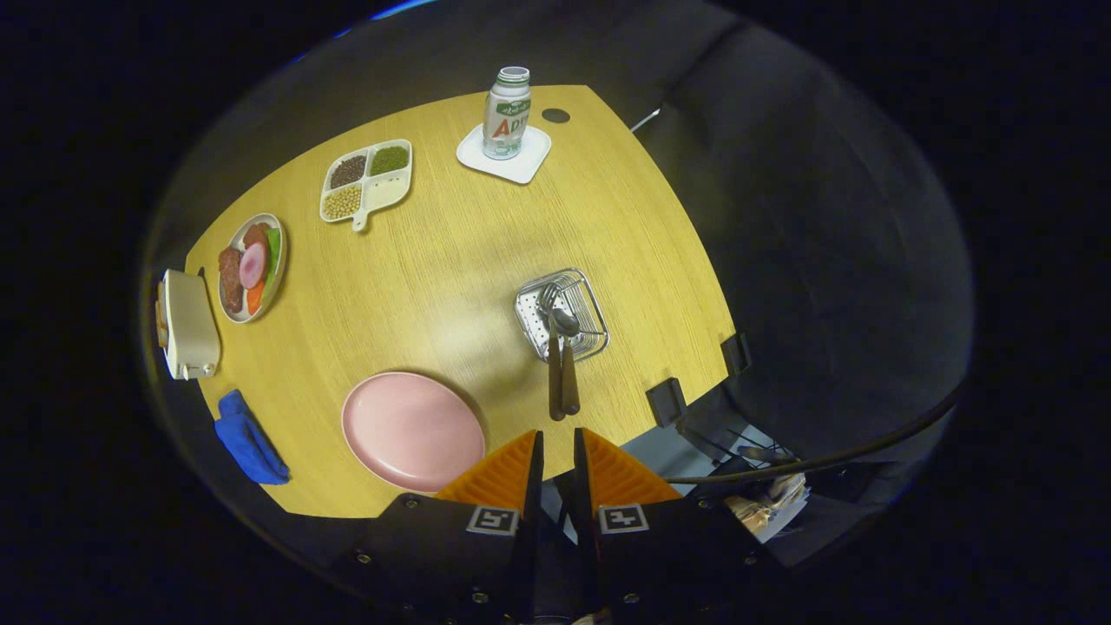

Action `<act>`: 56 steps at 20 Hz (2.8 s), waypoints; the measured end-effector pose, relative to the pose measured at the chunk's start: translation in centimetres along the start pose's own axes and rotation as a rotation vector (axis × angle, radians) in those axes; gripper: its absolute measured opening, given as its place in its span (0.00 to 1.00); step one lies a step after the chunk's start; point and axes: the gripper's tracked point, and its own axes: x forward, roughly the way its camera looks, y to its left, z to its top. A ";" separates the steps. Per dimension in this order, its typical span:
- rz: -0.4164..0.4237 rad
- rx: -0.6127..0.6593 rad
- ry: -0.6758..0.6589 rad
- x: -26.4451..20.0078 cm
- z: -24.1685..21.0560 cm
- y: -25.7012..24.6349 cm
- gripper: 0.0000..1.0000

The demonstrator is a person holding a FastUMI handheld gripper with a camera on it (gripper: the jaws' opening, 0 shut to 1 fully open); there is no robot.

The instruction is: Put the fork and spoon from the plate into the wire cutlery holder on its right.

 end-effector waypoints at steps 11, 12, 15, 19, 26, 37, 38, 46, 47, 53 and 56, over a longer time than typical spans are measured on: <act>0.129 -0.020 -0.561 -9.5 -0.4 7.2 0.19; 0.140 -0.023 -0.633 -10.6 -0.2 7.7 0.19; 0.166 -0.040 -0.822 -12.9 -0.4 9.2 0.19; 0.179 -0.087 -0.990 -14.6 -1.8 11.1 0.19; 0.248 -0.056 -1.081 -14.0 -4.6 12.3 0.19; 0.219 -0.065 -1.126 -14.2 -6.7 11.2 0.19; 0.214 -0.065 -1.130 -14.4 -6.7 11.1 0.19; 0.213 -0.089 -1.147 -15.1 -6.7 11.4 0.19; 0.209 -0.095 -1.147 -15.1 -6.7 11.4 0.19; 0.228 -0.166 -1.115 -14.7 -9.2 13.4 0.19; 0.254 -0.237 -1.075 -14.5 -11.7 15.8 0.19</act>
